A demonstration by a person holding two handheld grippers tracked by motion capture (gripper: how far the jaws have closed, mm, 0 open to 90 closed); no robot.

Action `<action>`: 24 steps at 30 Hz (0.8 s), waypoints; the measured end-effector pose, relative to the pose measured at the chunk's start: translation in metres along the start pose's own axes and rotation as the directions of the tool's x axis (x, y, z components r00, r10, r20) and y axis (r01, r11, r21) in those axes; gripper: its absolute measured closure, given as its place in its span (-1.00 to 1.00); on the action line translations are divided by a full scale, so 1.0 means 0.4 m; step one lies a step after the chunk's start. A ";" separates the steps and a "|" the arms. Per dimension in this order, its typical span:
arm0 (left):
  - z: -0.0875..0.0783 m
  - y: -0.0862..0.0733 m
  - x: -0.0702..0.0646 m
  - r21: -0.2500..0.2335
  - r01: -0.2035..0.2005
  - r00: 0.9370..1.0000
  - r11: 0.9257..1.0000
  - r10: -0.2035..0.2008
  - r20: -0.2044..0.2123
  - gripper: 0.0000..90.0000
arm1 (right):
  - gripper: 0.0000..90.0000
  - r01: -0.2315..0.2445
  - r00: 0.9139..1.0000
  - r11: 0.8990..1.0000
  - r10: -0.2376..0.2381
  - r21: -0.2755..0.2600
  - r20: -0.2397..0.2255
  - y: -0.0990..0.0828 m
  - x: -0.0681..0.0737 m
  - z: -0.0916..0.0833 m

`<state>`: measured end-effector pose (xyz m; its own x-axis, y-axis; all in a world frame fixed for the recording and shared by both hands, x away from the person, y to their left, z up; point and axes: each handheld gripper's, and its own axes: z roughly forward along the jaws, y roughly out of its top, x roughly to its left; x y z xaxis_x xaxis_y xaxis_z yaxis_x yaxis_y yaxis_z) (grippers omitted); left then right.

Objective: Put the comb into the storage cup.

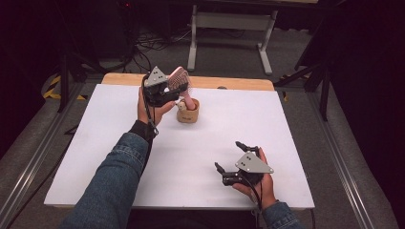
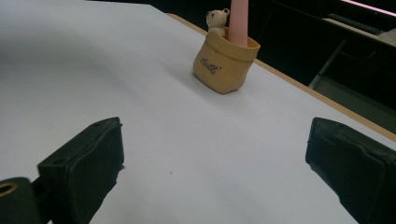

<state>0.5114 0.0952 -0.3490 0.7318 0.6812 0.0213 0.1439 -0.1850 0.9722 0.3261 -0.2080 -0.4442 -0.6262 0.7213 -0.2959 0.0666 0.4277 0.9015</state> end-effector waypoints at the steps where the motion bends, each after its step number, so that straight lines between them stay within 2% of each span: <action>1: 0.004 -0.003 0.001 0.000 0.006 1.000 1.000 -0.006 -0.004 0.40 | -0.89 0.001 1.000 1.000 -0.001 0.000 0.000 0.000 0.000 0.001; 3: 0.012 -0.011 0.000 0.004 0.030 1.000 1.000 -0.030 -0.010 0.40 | -0.89 0.000 1.000 1.000 0.000 0.000 -0.001 -0.001 0.000 0.001; 9: 0.026 -0.026 0.000 0.010 0.046 0.999 0.999 -0.045 -0.025 0.39 | -0.89 0.006 1.000 1.000 -0.006 0.004 -0.003 -0.002 0.002 0.003; 11: 0.028 -0.030 0.003 0.003 0.058 0.998 0.998 -0.058 -0.019 0.39 | -0.89 0.005 1.000 1.000 -0.005 0.004 -0.005 -0.002 0.003 0.003; 22: 0.047 -0.056 0.005 0.034 0.082 0.996 0.996 -0.082 -0.021 0.39 | -0.88 0.013 1.000 1.000 -0.013 0.010 -0.007 -0.003 0.004 0.005; 24: 0.049 -0.060 0.006 0.031 0.074 0.997 0.997 -0.074 -0.028 0.38 | -0.88 0.012 1.000 1.000 -0.012 0.009 -0.007 -0.003 0.004 0.005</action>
<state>0.5228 0.0874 -0.3768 0.7003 0.7125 -0.0437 0.2185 -0.1557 0.9633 0.3267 -0.2063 -0.4465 -0.6323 0.7122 -0.3049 0.0657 0.4414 0.8949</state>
